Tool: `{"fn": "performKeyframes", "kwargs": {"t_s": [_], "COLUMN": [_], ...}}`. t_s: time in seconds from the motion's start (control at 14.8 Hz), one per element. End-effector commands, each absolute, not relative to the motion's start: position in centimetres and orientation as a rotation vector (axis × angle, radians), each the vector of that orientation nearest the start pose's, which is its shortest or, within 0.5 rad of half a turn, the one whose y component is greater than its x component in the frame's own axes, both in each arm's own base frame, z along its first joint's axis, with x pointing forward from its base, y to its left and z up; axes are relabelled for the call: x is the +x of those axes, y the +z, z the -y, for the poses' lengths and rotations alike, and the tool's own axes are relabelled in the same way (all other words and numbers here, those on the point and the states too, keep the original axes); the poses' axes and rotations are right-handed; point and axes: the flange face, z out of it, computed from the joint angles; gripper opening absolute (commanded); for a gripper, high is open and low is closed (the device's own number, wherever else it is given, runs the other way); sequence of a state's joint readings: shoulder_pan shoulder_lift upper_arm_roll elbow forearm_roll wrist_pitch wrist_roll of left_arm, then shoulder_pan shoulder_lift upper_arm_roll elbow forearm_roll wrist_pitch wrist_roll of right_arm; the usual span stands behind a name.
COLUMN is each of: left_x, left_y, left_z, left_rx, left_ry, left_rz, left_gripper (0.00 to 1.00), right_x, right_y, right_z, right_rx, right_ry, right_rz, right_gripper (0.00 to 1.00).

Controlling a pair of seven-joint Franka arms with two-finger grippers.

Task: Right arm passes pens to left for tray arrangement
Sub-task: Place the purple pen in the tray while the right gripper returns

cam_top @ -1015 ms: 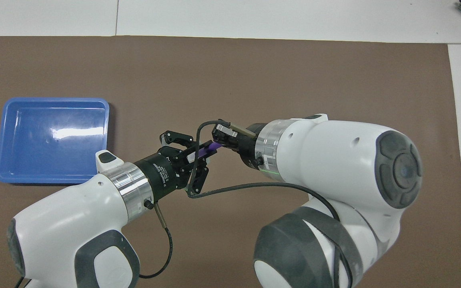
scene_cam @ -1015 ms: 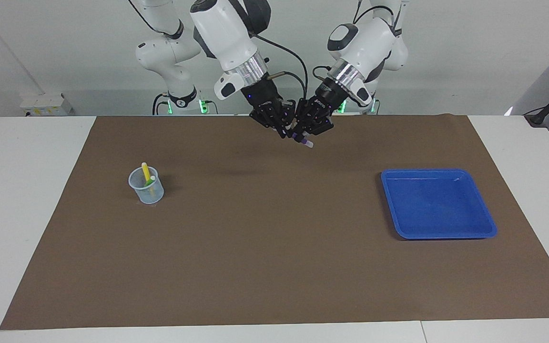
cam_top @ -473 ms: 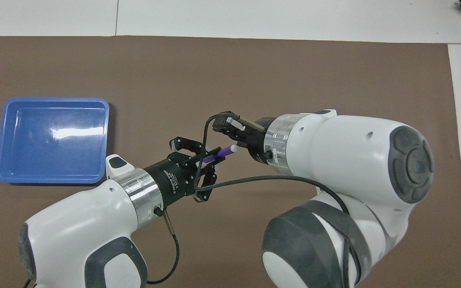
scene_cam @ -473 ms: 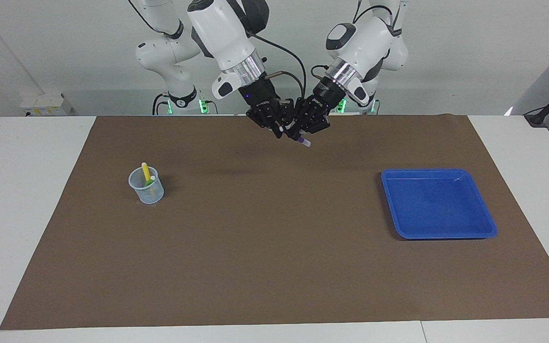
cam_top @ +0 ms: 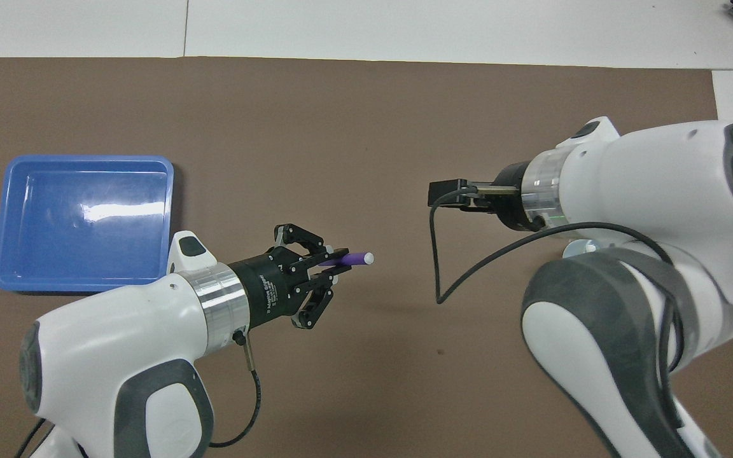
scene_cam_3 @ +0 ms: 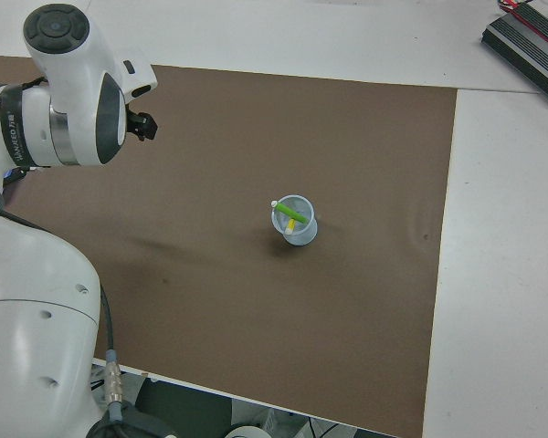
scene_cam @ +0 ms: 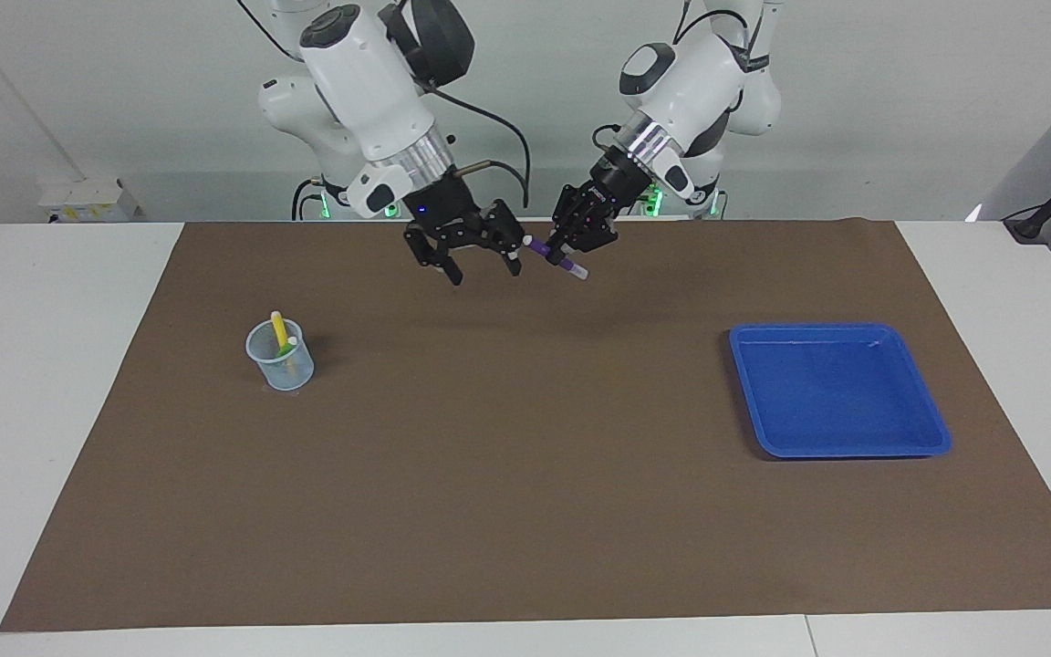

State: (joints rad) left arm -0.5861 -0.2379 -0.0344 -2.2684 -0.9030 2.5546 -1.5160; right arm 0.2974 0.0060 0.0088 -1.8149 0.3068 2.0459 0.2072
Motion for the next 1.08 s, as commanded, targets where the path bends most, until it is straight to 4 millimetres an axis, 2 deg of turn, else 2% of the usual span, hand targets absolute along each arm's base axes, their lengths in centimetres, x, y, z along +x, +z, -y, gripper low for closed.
{"fn": "performKeyframes", "kwargs": {"t_s": [0.0,0.27,0.54,0.61,0.81,1.01], "left_x": [43.3,43.4,44.3,44.4,45.0,45.5], "left_y": [51.8,51.7,52.4,52.4,51.8,51.4], "left_z": [25.7,22.2,16.8,15.5,11.6,8.0], "left_rx": [1.875,2.246,2.556,2.649,2.822,2.952], "left_ry": [-0.477,-0.433,-0.416,-0.396,-0.317,-0.252], "left_rz": [-1.465,-1.142,-0.805,-0.704,-0.441,-0.241], "left_gripper": [0.00,0.00,0.00,0.00,0.00,0.00], "right_x": [54.2,53.2,53.6,53.7,53.8,53.3], "right_y": [53.6,50.8,48.0,47.4,44.2,41.4], "right_z": [-14.4,-10.6,-5.6,-4.5,-1.9,-1.9], "right_rx": [-2.865,-2.976,-2.991,-2.976,-2.955,-2.947], "right_ry": [-0.193,-0.141,-0.057,-0.042,-0.003,-0.006], "right_rz": [0.309,0.671,1.087,1.151,1.241,1.257], "right_gripper": [1.00,1.00,0.88,0.82,0.80,0.75]}}
